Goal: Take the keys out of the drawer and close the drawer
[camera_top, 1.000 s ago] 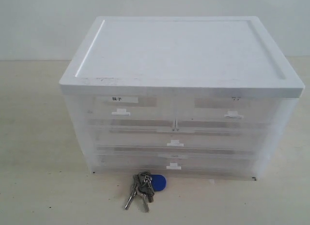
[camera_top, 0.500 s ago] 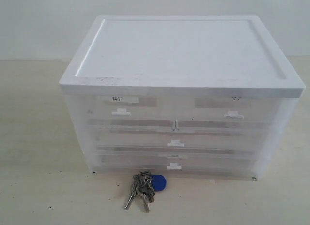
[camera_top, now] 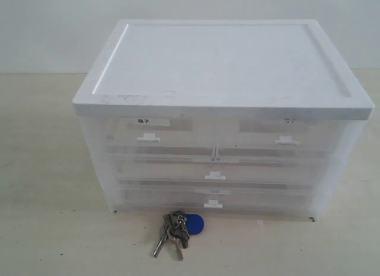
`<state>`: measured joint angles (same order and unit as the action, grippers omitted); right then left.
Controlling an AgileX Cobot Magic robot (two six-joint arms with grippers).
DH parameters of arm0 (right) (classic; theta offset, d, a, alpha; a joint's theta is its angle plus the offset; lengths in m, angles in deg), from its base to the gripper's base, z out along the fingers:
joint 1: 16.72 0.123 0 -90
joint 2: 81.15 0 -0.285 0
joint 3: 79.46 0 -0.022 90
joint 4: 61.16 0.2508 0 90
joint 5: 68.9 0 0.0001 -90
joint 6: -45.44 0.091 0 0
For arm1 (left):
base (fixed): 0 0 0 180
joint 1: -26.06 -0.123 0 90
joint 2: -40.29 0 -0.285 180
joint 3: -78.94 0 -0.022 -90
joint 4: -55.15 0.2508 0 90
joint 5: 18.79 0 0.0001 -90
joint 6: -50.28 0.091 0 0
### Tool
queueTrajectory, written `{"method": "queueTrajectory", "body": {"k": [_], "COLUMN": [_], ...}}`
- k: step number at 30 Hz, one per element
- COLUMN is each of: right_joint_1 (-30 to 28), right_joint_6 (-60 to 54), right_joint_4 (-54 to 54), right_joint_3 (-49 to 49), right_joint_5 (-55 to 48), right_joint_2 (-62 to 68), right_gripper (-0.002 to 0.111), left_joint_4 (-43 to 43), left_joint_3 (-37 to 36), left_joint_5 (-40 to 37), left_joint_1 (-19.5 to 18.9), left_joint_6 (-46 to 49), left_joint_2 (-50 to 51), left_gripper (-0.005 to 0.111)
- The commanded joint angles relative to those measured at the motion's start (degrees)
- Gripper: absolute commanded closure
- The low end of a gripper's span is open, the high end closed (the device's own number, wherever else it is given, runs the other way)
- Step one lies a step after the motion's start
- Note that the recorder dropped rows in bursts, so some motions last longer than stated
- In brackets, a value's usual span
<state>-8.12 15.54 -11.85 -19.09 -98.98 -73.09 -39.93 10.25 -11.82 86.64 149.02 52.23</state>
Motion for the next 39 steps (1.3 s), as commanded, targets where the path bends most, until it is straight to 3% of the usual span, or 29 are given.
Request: {"method": "queueTrajectory", "body": {"k": [1,5,8,13,21,25,28,30,35,39], "right_joint_1": [-0.10,-0.10,-0.10,-0.10,-0.10,-0.10,-0.10,-0.10,-0.10,-0.10], "right_joint_6": [-0.11,-0.11,-0.11,-0.11,-0.11,-0.11,-0.11,-0.11,-0.11,-0.11], "right_joint_4": [0.07,0.07,0.07,0.07,0.07,0.07,0.07,0.07,0.07,0.07], "right_joint_3": [0.17,0.17,0.17,0.17,0.17,0.17,0.17,0.17,0.17,0.17], "right_joint_5": [-0.10,-0.10,-0.10,-0.10,-0.10,-0.10,-0.10,-0.10,-0.10,-0.10], "right_joint_2": [-0.28,-0.28,-0.28,-0.28,-0.28,-0.28,-0.28,-0.28,-0.28,-0.28], "right_gripper": [0.108,0.108,0.108,0.108,0.108,0.108,0.108,0.108,0.108,0.108], "left_joint_4": [-0.38,1.61,9.86,13.66,38.13,64.31,83.25,90.98,93.23,93.23], "left_joint_3": [-0.32,-3.00,-7.15,-8.53,-8.53,-8.53,-8.53,-8.53,-8.53,-8.53], "left_joint_5": [0.14,0.14,0.50,3.05,-1.64,-6.62,-8.14,-8.79,-9.17,-11.01], "left_joint_1": [0.01,0.01,-0.18,-5.04,-21.48,-29.95,-30.55,-31.28,-37.36,-45.13], "left_joint_6": [-0.41,-0.41,-0.12,-8.32,-47.42,-72.86,-91.19,-99.07,-102.37,-102.25], "left_joint_2": [0.24,0.24,0.24,0.24,0.24,0.24,0.24,0.24,0.24,0.09], "left_gripper": [0.102,0.102,0.102,0.102,0.102,0.102,0.102,0.102,0.102,0.102]}}
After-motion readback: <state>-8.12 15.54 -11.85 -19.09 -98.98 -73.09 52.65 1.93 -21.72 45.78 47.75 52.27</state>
